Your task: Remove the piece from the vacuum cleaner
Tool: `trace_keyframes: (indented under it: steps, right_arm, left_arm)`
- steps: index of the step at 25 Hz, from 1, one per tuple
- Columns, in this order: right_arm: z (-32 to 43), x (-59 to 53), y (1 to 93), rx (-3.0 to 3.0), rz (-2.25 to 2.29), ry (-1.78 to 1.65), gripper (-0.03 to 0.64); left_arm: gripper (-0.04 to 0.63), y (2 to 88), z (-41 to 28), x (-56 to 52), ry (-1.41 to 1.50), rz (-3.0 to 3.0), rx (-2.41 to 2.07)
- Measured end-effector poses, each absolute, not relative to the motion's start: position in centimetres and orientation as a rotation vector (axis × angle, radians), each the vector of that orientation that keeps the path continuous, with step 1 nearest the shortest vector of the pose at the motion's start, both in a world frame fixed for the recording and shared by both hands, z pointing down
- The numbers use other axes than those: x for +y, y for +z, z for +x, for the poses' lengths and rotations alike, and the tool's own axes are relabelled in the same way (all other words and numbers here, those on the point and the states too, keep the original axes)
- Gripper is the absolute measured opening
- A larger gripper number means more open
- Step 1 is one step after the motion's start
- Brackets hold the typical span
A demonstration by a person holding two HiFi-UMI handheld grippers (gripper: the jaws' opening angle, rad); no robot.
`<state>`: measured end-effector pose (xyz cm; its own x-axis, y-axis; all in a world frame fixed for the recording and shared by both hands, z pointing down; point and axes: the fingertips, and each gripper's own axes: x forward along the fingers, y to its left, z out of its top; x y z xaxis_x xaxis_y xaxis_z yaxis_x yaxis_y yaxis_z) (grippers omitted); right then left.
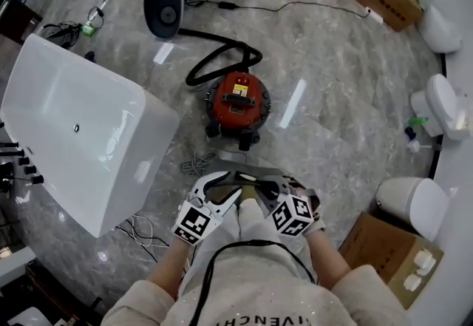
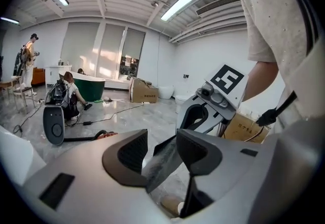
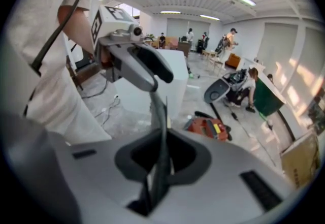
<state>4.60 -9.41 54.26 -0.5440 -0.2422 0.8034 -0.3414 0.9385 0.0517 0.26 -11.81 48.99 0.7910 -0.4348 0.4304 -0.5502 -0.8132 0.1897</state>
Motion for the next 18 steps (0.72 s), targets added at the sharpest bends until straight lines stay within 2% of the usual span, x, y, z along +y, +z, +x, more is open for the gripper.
trace_keyframes:
  steps: [7,18]
  right_arm:
    - [4.6,-9.7,51.1,-2.189,0.427,0.112,0.041]
    - [3.9,-9.8,46.9,-2.218,0.425,0.056,0.041]
  left_arm:
    - [0.128,45.6,-0.7,-12.7,0.478,2.712,-0.824]
    - [0.052,41.6,-2.3,-12.7,0.437,2.742,-0.919]
